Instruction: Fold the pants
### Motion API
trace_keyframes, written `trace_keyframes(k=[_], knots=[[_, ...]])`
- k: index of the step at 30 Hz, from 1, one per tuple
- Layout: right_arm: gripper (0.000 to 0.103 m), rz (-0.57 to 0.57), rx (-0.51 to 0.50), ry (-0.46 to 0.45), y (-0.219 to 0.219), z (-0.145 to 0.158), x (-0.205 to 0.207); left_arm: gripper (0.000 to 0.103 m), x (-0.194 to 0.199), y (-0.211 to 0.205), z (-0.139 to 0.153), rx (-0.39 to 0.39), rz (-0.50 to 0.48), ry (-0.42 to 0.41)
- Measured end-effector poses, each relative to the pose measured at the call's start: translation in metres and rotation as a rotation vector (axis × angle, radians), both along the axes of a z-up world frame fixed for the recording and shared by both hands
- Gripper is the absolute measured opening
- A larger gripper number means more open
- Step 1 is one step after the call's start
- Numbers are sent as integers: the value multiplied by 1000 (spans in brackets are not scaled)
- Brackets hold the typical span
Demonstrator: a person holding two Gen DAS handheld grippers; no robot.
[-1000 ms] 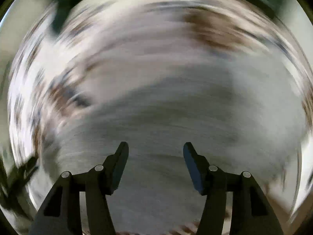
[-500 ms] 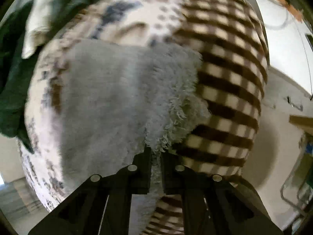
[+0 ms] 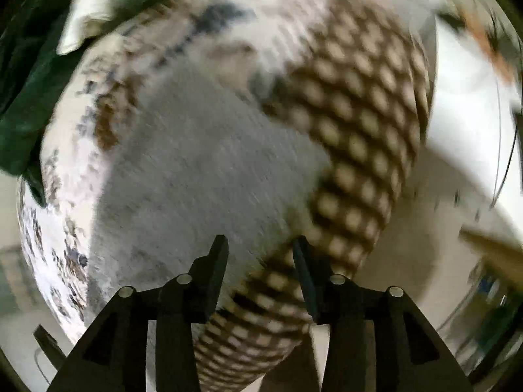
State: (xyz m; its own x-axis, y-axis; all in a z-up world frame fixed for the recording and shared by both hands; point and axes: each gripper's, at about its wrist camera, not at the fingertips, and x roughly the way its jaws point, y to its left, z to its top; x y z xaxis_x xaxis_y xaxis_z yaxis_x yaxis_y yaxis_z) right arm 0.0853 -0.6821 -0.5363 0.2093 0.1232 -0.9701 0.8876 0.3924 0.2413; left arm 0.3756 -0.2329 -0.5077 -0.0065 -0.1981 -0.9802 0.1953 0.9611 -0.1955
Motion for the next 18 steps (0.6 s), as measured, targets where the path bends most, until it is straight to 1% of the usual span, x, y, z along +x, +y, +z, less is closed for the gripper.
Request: trace_keyframes(k=[1,3,5,7,8,9,10,11,12,14,18], knots=[[50,46,-23,-9,-1,9,14,76,0,0,1,-4,7,-5],[51,127,-43,-39,-3,20,49,76,-1,0,3,-7,25,-22],[51,216,-26,-64,5,26,84,76,-5,6,5,-16,57,-37],[51,299,-10,-77,22,26,105,76,-12,23,7,-17,111,-49],[57,344,-8,-69,35,24,115,76,-15,32,9,-29,140,-60],[65,375,-2,-64,45,21,122,76,-20,48,12,-38,178,-78],[69,407,15,-60,60,15,128,77,-24,57,14,-37,200,-86],[73,430,41,-54,77,9,135,86,-30,76,16,-34,234,-95],[73,449,70,-47,95,1,142,89,-35,94,18,-24,265,-98],[73,489,128,-22,130,-12,141,90,-44,131,22,-3,332,-99],[73,536,196,8,195,-27,128,90,-71,236,35,29,554,-114]])
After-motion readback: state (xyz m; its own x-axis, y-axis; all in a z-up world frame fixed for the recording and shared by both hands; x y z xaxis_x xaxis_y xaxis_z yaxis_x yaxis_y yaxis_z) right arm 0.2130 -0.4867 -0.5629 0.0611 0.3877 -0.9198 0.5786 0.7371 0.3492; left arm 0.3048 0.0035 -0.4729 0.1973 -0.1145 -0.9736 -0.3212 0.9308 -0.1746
